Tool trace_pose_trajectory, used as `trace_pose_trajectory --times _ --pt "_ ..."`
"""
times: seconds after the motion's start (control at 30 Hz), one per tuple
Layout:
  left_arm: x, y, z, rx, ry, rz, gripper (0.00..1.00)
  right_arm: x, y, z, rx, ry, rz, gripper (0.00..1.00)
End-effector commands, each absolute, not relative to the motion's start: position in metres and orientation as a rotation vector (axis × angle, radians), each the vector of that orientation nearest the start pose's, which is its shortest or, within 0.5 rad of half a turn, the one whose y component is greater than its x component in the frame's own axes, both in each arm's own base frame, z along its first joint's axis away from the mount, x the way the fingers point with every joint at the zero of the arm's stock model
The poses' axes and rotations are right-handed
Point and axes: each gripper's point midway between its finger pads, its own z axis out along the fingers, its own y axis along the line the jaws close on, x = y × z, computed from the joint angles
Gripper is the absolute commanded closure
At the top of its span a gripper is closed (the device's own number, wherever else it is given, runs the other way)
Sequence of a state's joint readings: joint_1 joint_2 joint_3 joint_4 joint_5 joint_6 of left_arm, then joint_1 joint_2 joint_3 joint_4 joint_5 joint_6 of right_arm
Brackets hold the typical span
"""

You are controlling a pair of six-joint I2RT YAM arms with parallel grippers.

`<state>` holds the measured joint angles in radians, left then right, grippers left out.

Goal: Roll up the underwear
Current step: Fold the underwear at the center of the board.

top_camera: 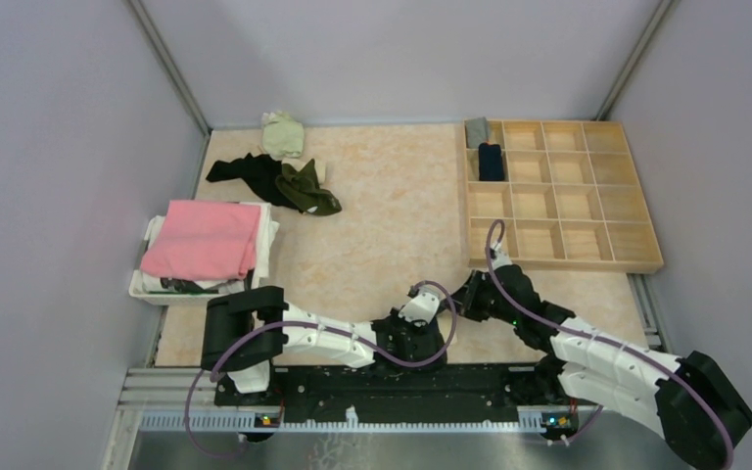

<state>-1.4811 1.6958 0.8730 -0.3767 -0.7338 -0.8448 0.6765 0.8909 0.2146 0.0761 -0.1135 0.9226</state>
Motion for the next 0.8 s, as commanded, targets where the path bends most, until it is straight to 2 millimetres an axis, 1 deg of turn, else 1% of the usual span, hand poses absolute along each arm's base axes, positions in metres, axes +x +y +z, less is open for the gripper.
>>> trace_pose_trajectory --times 0.0,0.1,0.17,0.23,0.4,0.47,0.6,0.7,0.77 --pt "0.100 -0.280 -0.016 0.670 2.392 0.059 1.00 0.197 0.206 0.074 0.263 2.242 0.970 1.00" --pt "0.105 -0.284 -0.004 0.649 2.363 0.060 1.00 0.208 0.207 0.088 0.236 2.210 0.930 1.00" --pt "0.109 -0.287 0.009 0.630 2.340 0.047 1.00 0.217 0.210 0.100 0.211 2.192 0.909 1.00" --pt "0.113 -0.291 0.023 0.604 2.315 0.018 1.00 0.224 0.210 0.107 0.189 2.184 0.874 1.00" --pt "0.124 -0.295 0.061 0.547 2.251 -0.097 0.99 0.238 0.212 0.117 0.166 2.178 0.816 1.00" --pt "0.131 -0.293 0.074 0.520 2.230 -0.145 0.98 0.238 0.211 0.115 0.152 2.199 0.793 1.00" --pt "0.147 -0.285 0.086 0.484 2.205 -0.204 0.97 0.241 0.215 0.117 0.113 2.214 0.777 1.00" --pt "0.156 -0.272 0.086 0.466 2.211 -0.193 0.98 0.245 0.217 0.121 0.097 2.212 0.767 1.00" --pt "0.162 -0.263 0.086 0.455 2.212 -0.172 0.99 0.249 0.219 0.128 0.092 2.197 0.765 1.00"
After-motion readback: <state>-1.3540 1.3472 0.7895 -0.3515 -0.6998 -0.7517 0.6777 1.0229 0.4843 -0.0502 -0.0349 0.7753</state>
